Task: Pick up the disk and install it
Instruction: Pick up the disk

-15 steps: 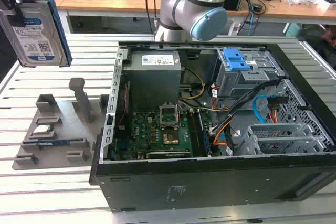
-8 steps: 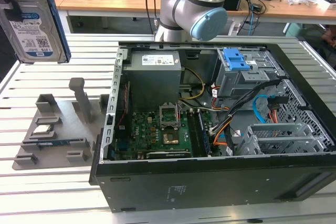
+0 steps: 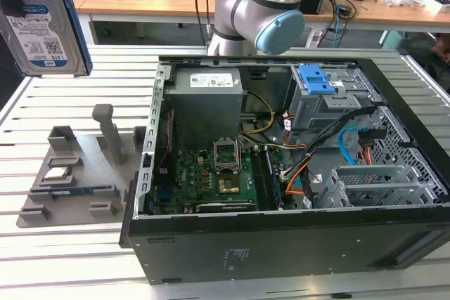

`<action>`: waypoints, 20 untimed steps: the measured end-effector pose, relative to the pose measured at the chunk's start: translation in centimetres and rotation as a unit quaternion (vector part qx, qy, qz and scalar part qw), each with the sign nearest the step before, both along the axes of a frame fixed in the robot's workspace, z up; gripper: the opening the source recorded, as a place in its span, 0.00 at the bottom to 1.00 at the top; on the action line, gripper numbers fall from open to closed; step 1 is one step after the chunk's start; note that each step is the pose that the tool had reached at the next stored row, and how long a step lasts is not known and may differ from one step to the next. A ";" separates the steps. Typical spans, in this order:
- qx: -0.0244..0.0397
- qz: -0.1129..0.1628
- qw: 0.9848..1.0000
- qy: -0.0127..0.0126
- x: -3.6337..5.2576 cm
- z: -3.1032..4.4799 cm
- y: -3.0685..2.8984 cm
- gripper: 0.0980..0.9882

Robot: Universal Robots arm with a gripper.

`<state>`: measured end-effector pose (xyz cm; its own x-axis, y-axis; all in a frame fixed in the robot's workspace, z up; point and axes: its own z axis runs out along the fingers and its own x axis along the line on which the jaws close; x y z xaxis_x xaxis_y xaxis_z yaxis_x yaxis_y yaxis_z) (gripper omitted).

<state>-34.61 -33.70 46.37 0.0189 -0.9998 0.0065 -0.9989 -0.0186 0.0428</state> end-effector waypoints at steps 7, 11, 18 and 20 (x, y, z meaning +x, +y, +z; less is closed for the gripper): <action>0.000 0.000 1.000 0.000 0.02 1.35 0.02 0.30; 0.000 0.000 1.000 0.000 0.02 2.34 0.03 0.30; 0.000 0.000 1.000 0.000 0.04 3.57 0.05 0.30; 0.000 0.000 1.000 0.000 0.04 3.85 0.05 0.30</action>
<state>-34.57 -33.65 50.22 0.0189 -0.9998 0.0065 -0.9989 -0.0186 0.0433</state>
